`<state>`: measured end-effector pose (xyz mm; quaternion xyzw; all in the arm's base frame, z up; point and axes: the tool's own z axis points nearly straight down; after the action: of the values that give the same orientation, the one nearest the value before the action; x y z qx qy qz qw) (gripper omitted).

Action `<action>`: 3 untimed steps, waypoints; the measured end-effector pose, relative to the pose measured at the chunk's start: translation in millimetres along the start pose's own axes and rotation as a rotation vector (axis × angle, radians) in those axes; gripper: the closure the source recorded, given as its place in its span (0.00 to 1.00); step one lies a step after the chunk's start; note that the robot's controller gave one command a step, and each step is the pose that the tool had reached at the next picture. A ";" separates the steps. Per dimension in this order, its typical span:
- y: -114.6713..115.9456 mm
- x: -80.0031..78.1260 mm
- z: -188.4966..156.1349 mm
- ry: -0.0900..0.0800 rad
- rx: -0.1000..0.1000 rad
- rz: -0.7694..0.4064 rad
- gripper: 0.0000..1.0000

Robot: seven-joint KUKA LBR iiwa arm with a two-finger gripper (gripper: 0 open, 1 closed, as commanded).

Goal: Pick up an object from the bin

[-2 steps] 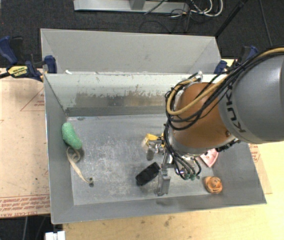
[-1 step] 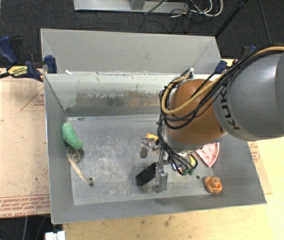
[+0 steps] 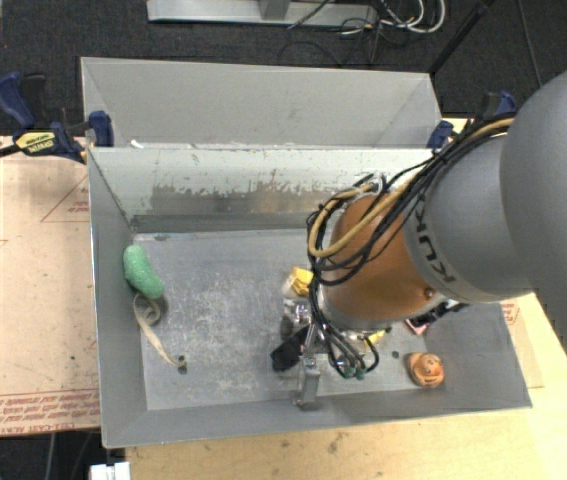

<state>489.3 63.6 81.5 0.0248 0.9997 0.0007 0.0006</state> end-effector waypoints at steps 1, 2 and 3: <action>-6.7 -17.3 6.2 -0.001 -0.002 -0.265 1.00; -6.7 -17.3 6.2 -0.001 -0.003 -0.265 1.00; -6.8 -16.6 3.9 -0.001 -0.002 -0.265 1.00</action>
Offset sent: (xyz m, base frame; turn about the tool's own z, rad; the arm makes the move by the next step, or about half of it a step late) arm 0.0000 0.0000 0.0000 0.0000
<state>505.5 56.0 77.6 -0.1073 0.9942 0.0019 0.0012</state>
